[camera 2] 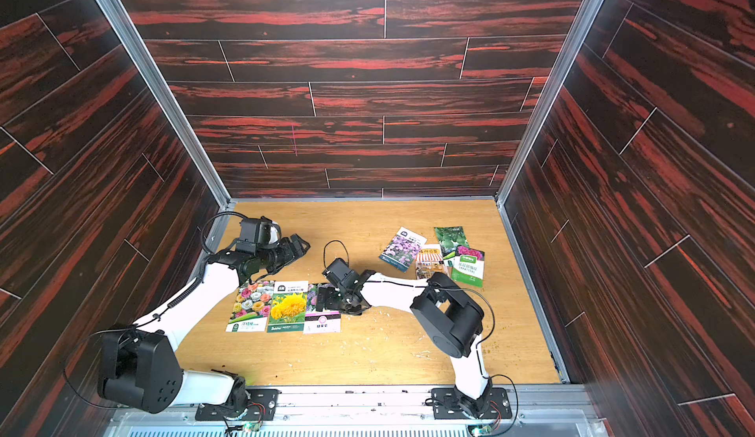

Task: Arrange the seed packets in a row
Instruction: Place the seed packet at the center of the board, then pick up the seed packet from the center of the board.

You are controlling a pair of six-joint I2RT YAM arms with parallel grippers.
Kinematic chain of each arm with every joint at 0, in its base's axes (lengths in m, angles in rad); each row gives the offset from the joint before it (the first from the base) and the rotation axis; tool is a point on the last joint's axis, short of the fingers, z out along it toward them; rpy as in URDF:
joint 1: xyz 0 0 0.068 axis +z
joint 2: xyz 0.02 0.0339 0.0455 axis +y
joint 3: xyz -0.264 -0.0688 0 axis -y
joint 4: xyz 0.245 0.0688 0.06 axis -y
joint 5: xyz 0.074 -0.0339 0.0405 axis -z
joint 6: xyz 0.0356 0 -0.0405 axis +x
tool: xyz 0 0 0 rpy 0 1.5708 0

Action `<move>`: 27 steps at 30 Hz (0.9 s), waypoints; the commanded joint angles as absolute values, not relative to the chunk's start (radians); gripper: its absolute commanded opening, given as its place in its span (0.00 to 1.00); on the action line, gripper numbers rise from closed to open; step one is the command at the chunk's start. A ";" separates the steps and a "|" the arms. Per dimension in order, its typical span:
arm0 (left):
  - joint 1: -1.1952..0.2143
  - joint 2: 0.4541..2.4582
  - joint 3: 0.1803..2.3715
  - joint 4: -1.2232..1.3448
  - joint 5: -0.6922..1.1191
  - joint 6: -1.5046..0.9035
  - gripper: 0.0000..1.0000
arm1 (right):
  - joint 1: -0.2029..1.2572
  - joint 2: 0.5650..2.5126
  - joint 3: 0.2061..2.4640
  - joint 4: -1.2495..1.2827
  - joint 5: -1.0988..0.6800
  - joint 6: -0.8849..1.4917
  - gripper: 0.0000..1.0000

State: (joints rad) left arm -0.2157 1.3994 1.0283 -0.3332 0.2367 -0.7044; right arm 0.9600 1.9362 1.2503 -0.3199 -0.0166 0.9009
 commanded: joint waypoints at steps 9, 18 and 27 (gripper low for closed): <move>-0.277 1.481 1.070 -0.239 0.330 -0.640 0.98 | 0.585 1.646 1.008 -0.319 -0.017 0.723 0.98; -0.394 1.962 1.445 -0.205 0.410 -0.587 1.00 | 0.272 1.786 1.189 -0.270 -0.192 0.673 0.98; -0.423 2.299 1.873 -0.306 0.548 -0.532 1.00 | 0.153 1.974 1.304 -0.233 -0.293 0.706 0.97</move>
